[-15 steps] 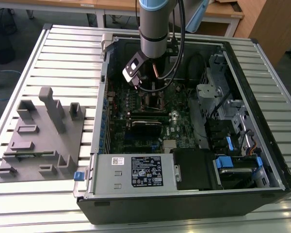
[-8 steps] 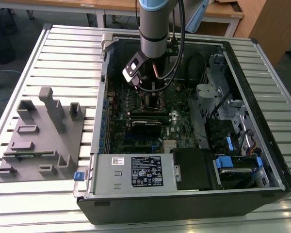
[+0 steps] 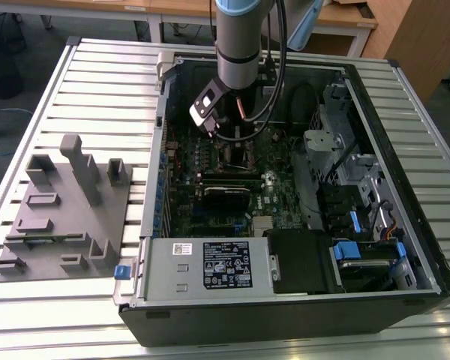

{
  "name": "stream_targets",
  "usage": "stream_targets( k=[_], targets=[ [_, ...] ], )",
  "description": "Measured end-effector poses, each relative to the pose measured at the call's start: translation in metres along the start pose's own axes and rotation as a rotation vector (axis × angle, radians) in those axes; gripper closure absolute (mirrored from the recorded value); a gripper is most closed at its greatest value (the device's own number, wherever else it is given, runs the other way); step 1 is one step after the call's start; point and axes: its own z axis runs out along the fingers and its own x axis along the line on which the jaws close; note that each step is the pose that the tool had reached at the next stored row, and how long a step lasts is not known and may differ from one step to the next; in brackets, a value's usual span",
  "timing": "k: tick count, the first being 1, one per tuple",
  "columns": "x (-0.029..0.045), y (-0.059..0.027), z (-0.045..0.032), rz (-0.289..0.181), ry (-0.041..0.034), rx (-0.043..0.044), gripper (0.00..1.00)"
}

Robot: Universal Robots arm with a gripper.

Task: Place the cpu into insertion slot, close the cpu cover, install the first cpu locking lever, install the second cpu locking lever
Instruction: 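Place the cpu into insertion slot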

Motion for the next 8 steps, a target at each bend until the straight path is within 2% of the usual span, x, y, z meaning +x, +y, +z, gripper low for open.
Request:
stream_targets(
  k=[3,8],
  targets=[
    [0.0000,0.0000,-0.0006,0.000,-0.0010,0.0000,0.46],
    [-0.0001,0.0000,-0.0006,-0.001,-0.0070,0.0000,0.46]
  ],
)
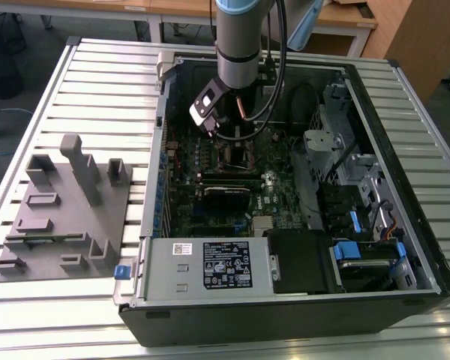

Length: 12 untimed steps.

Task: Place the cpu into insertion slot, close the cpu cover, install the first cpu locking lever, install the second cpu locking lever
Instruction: 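Place the cpu into insertion slot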

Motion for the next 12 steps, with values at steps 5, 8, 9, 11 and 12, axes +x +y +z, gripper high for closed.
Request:
stream_targets(
  k=[5,8,9,11,12],
  targets=[
    [0.0000,-0.0002,0.0014,0.000,-0.0005,0.0000,0.46],
    [-0.0001,-0.0005,0.0027,0.000,-0.0020,0.0004,0.46],
    [-0.0002,-0.0006,0.0031,0.000,-0.0024,0.0004,0.46],
    [-0.0001,-0.0006,0.0035,0.000,-0.0026,0.0002,0.46],
    [-0.0001,-0.0006,0.0036,0.000,-0.0024,0.0000,0.46]
  ],
)
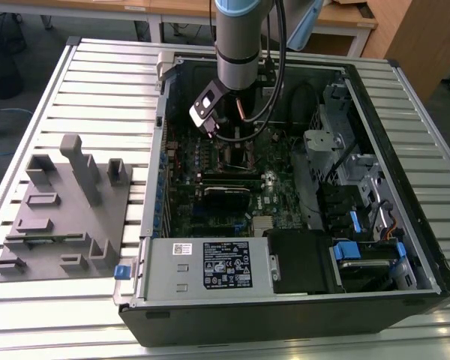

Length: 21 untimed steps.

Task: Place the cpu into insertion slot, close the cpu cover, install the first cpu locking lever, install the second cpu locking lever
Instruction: 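Place the cpu into insertion slot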

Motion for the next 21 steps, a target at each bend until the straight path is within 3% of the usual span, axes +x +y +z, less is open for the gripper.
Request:
stream_targets(
  k=[16,21],
  targets=[
    [0.0000,0.0001,0.0001,0.000,-0.0001,-0.0004,0.46],
    [0.0000,0.0000,0.0001,0.000,0.0000,-0.0002,0.39]
  ],
)
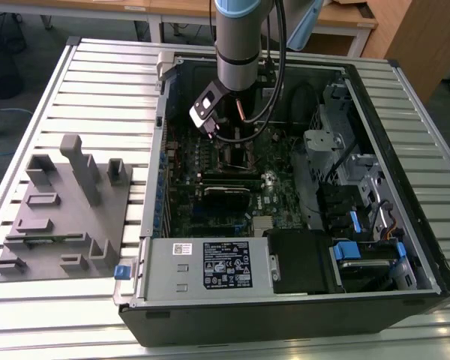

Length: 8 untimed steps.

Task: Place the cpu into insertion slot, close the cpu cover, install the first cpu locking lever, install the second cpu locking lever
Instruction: 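Place the cpu into insertion slot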

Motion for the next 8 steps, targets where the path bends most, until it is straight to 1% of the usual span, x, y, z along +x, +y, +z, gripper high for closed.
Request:
stream_targets(
  k=[4,8],
  targets=[
    [0.0000,0.0000,-0.0006,0.000,-0.0004,0.0002,0.39],
    [0.0001,0.0006,-0.0070,0.000,-0.0003,0.0001,0.39]
  ],
)
